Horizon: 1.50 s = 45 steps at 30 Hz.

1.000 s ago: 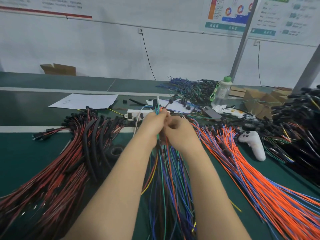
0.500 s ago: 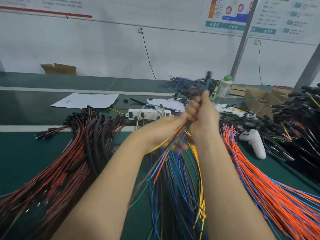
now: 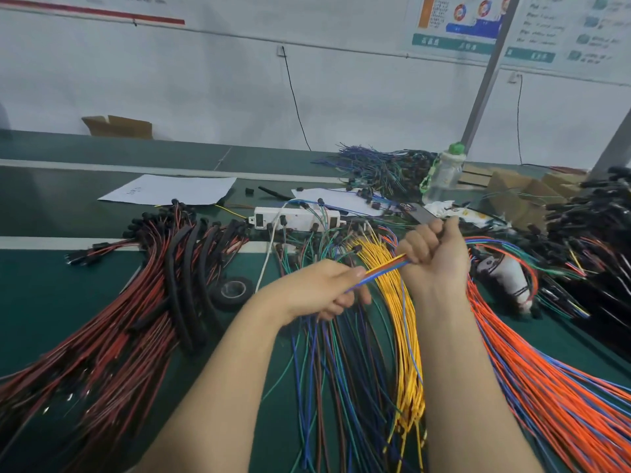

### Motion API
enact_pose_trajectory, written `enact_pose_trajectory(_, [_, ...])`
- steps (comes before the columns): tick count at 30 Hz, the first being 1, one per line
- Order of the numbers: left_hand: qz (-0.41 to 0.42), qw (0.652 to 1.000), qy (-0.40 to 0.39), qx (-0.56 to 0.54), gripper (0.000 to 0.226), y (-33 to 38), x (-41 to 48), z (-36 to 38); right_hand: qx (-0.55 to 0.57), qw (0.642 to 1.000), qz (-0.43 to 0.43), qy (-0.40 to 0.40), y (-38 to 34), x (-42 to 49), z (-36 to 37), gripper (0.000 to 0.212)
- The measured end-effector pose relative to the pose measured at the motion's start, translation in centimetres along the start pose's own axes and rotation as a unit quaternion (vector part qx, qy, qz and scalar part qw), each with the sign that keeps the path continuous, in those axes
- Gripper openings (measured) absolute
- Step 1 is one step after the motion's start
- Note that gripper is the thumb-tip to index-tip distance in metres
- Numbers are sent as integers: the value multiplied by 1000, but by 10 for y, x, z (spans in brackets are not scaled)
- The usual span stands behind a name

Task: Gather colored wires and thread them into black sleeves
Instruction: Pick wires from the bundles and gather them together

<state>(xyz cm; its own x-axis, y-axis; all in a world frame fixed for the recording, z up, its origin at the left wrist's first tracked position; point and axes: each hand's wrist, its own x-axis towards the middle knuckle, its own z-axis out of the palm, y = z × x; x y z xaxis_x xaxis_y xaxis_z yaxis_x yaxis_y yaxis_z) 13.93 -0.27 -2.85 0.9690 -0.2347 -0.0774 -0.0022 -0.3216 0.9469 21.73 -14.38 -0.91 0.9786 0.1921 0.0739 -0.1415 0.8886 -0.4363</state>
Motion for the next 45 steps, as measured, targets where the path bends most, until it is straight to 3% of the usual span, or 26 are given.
enact_pose_trajectory(2, [-1,1000,22,-17,38,-11,-2,-2,-1,1000,-1,6,6,0,-6,45])
enact_pose_trajectory(6, [14,998,65,-14,34,-19,8,6,-70,995,74,22,48,-9,-13,46])
enact_pose_trajectory(12, [-3,987,75,-141,26,-51,0,-4,-34,999,-15,36,47,-9,-30,48])
enact_pose_trajectory(15, [-4,977,113,-181,31,-54,5,3,-7,1000,-2,23,54,-12,-34,47])
enact_pose_trajectory(19, [-39,975,160,-150,39,-52,15,16,-22,999,25,15,63,-13,-34,48])
enact_pose_trajectory(21, [-55,947,231,-218,33,-50,17,19,-19,999,23,17,63,-12,-34,49])
enact_pose_trajectory(24, [-38,861,285,-420,26,-42,18,24,-29,999,11,29,65,-14,-33,47])
enact_pose_trajectory(27, [14,833,286,-474,31,-39,21,29,-51,998,18,35,74,-18,-29,45])
enact_pose_trajectory(32, [35,889,351,-293,33,-46,26,36,-36,998,54,14,83,-22,-26,48])
enact_pose_trajectory(36, [69,937,342,0,29,-52,22,32,-29,999,-2,43,74,-18,-27,49])
enact_pose_trajectory(40, [75,964,240,-82,22,-45,14,27,11,998,-25,48,60,-13,-28,49])
enact_pose_trajectory(45, [75,955,278,-74,20,-31,26,11,1,999,-22,31,55,3,-14,49])
